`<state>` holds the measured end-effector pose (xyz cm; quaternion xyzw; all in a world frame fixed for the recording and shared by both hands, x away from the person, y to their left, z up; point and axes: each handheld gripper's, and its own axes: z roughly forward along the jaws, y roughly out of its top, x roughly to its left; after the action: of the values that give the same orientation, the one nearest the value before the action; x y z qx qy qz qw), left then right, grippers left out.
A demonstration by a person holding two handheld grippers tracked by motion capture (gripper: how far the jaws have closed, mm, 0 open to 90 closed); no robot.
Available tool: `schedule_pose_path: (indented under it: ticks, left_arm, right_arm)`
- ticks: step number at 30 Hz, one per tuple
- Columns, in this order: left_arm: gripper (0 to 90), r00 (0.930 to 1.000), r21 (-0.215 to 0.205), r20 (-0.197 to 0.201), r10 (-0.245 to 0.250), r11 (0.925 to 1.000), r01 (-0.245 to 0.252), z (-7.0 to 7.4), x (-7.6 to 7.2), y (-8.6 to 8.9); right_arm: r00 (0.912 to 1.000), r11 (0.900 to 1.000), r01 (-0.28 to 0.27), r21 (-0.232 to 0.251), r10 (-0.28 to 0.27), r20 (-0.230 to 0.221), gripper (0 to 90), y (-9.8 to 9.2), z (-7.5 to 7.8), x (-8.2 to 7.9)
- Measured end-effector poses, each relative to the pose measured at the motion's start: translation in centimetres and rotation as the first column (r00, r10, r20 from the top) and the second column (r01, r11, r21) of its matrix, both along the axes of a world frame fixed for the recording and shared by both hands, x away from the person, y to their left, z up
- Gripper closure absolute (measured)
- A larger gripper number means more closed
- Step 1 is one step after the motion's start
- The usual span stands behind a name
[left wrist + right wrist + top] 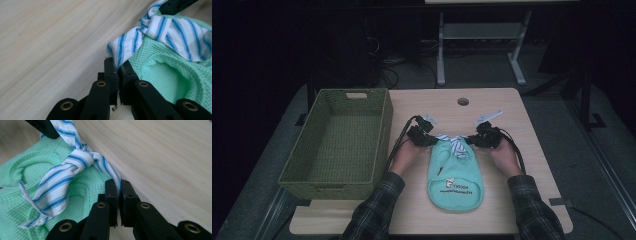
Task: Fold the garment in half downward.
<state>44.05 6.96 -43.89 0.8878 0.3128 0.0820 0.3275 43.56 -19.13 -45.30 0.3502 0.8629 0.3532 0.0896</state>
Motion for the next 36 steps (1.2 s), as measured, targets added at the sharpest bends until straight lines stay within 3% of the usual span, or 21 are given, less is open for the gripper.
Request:
schedule_pose_path:
  ticks: [9,20,28,32,36]
  left_arm:
    - [86.4,0.9965,-0.05,0.076,0.034,0.9983,-0.03,2.3,-0.8,0.4]
    - [86.3,0.9878,-0.099,0.147,0.05,0.9944,-0.036,5.8,-1.8,1.0]
    - [86.2,0.9726,-0.119,0.226,0.054,0.9925,-0.027,8.4,-2.8,1.1]
    - [85.9,0.9696,-0.101,0.242,0.036,0.9948,-0.012,8.3,-3.4,1.0]
    - [85.3,0.9727,-0.086,0.232,0.017,0.9963,0.004,7.2,-4.0,0.9]
  right_arm:
    - [0.9975,1.0,-0.008,0.027,0.006,0.07,86.0,-0.1,2.5,-0.4]
    - [0.9849,0.998,-0.011,0.055,0.002,0.173,85.9,-0.2,6.0,-1.1]
    - [0.9694,0.996,-0.014,0.083,-0.007,0.245,85.8,-0.2,8.9,-1.7]
    - [0.9691,0.995,-0.021,0.101,-0.004,0.247,85.6,-0.4,8.9,-2.2]
    - [0.9716,0.995,-0.02,0.1,-0.004,0.237,85.1,-0.4,7.6,-2.9]
